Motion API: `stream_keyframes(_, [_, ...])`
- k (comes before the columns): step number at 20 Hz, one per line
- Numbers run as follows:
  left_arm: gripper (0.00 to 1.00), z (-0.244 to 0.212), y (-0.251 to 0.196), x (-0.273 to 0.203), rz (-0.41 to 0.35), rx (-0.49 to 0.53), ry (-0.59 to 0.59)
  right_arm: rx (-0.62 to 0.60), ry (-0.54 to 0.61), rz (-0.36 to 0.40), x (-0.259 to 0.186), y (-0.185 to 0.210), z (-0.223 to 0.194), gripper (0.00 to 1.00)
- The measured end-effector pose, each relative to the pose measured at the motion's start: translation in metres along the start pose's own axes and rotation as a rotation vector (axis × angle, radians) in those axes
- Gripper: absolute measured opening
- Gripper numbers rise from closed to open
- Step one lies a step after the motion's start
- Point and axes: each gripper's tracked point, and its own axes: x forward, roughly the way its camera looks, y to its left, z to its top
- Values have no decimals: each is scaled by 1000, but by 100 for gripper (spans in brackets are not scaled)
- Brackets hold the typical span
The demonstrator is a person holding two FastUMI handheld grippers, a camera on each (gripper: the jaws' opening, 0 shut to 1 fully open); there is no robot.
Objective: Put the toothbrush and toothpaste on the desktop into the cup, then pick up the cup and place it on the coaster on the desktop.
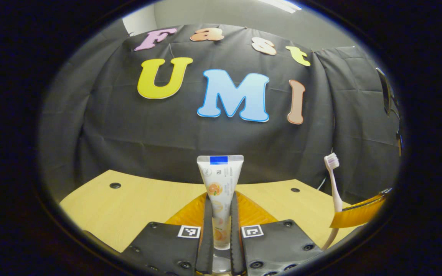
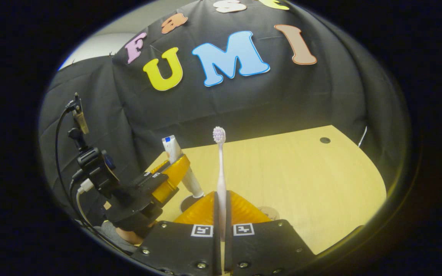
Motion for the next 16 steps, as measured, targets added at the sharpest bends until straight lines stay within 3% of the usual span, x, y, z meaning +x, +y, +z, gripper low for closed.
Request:
stream_keyframes(9, [24,1,0,-19,-29,-11,7,11,35,15,5,4,-9,5])
stream_keyframes(16, [27,-53,8,-20,-27,-59,116,8,68,20,7,2,-23,5])
